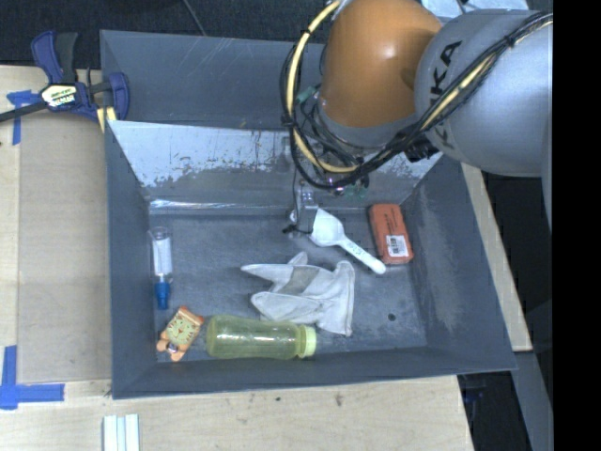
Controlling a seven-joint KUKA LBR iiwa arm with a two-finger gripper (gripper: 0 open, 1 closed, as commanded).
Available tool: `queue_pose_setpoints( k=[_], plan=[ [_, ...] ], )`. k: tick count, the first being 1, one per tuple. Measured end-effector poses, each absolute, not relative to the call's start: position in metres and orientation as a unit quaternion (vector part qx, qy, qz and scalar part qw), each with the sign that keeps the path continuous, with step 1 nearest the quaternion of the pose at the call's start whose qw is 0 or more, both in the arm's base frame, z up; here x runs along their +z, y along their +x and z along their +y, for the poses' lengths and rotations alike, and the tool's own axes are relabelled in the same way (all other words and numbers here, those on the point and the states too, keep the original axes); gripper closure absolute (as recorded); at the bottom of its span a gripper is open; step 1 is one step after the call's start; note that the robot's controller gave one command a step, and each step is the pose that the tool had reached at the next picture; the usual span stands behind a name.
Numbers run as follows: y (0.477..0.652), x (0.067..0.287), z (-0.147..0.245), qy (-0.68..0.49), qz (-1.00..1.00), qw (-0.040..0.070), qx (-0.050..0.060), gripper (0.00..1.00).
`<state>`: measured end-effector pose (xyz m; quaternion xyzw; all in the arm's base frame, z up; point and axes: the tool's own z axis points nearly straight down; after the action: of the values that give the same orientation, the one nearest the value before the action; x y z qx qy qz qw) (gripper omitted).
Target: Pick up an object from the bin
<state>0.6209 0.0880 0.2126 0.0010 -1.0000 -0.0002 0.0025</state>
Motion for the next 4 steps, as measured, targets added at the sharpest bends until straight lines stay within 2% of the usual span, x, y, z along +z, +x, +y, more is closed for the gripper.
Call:
queue_pose_setpoints(
  k=[1,2,3,4],
  plan=[
    [0.622,0.218,0.088,0.0,-1.0,-0.002,0.0,0.0],
    [0.585,0.169,0.051,0.002,-1.0,-0.004,-0.001,0.0],
    [0.569,0.117,0.031,0.042,-0.999,-0.001,0.0,0.0],
    [0.573,0.1,0.032,0.06,-0.998,-0.002,0.0,0.0]
  ],
)
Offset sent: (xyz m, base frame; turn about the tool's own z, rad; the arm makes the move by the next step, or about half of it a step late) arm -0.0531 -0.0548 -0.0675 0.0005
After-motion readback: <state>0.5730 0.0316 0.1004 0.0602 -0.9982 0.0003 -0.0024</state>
